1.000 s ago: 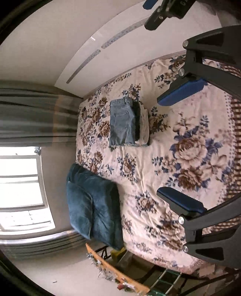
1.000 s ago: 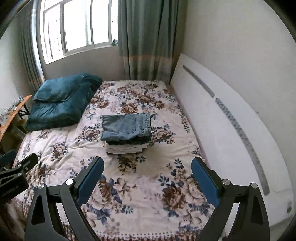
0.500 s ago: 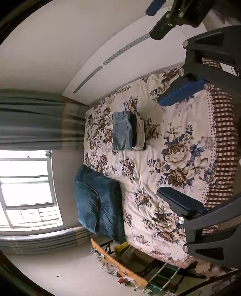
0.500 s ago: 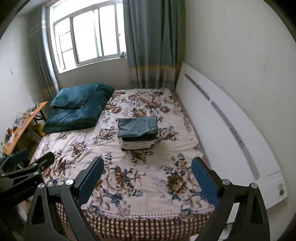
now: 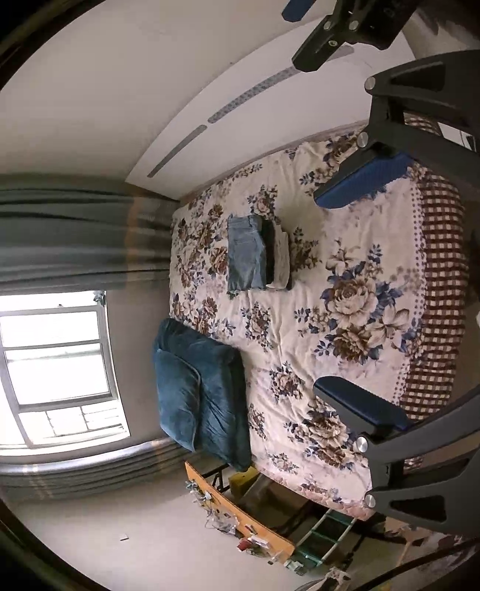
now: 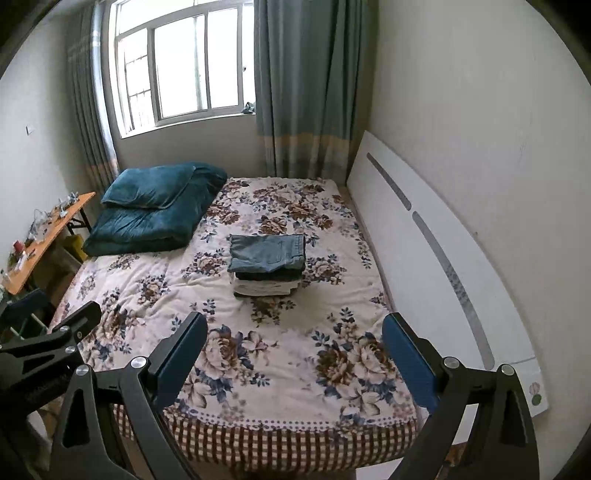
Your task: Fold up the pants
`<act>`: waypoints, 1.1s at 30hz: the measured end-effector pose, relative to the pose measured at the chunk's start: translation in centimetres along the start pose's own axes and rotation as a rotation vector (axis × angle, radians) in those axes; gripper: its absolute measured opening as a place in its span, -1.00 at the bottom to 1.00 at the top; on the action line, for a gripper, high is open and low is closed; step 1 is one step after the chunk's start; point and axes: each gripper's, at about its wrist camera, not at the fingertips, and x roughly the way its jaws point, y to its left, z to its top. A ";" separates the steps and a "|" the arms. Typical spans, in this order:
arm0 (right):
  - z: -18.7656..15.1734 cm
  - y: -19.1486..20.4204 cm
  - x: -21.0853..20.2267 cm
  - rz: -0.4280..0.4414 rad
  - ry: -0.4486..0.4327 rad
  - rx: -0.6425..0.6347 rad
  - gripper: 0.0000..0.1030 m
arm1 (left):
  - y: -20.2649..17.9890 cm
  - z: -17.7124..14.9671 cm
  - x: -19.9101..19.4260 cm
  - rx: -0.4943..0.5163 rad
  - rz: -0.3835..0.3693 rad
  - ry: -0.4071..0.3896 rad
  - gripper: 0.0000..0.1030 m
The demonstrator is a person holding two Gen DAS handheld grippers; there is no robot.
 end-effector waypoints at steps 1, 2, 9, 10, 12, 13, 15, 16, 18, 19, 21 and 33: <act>0.6 -0.1 0.6 0.001 -0.002 -0.001 0.90 | 0.0 0.4 0.4 -0.005 0.001 0.012 0.81; 1.1 -0.1 1.1 0.000 -0.007 -0.001 0.90 | 0.1 0.8 0.8 -0.014 0.002 0.017 0.81; 3.8 -0.4 5.9 -0.019 0.018 0.008 0.90 | -0.1 2.3 3.8 -0.019 0.043 0.028 0.81; 4.0 -0.5 6.5 -0.022 0.027 0.007 0.90 | -0.2 2.4 4.1 -0.017 0.051 0.030 0.81; 4.2 -0.4 8.0 -0.023 0.048 0.008 0.90 | -0.2 2.6 4.9 -0.018 0.048 0.041 0.81; 4.3 -0.4 8.4 -0.022 0.056 0.010 0.90 | -0.3 2.7 5.1 -0.019 0.055 0.044 0.81; 4.3 -0.4 9.4 -0.027 0.069 0.005 0.90 | -0.1 2.7 5.6 -0.021 0.050 0.057 0.81; 4.3 -0.4 9.7 -0.027 0.075 0.005 0.90 | -0.1 2.8 5.7 -0.023 0.051 0.059 0.81; 4.4 -0.5 10.5 -0.009 0.092 0.004 0.90 | -0.1 2.7 6.0 -0.024 0.051 0.065 0.81; 4.5 -0.6 10.9 -0.006 0.099 0.004 0.90 | -0.1 2.8 6.1 -0.027 0.052 0.066 0.81; 4.3 -0.5 11.4 -0.004 0.105 0.001 0.91 | -0.2 2.8 6.2 -0.030 0.049 0.075 0.86; 3.8 -0.7 13.0 0.004 0.133 0.005 0.93 | -1.4 3.7 6.7 -0.009 0.077 0.066 0.99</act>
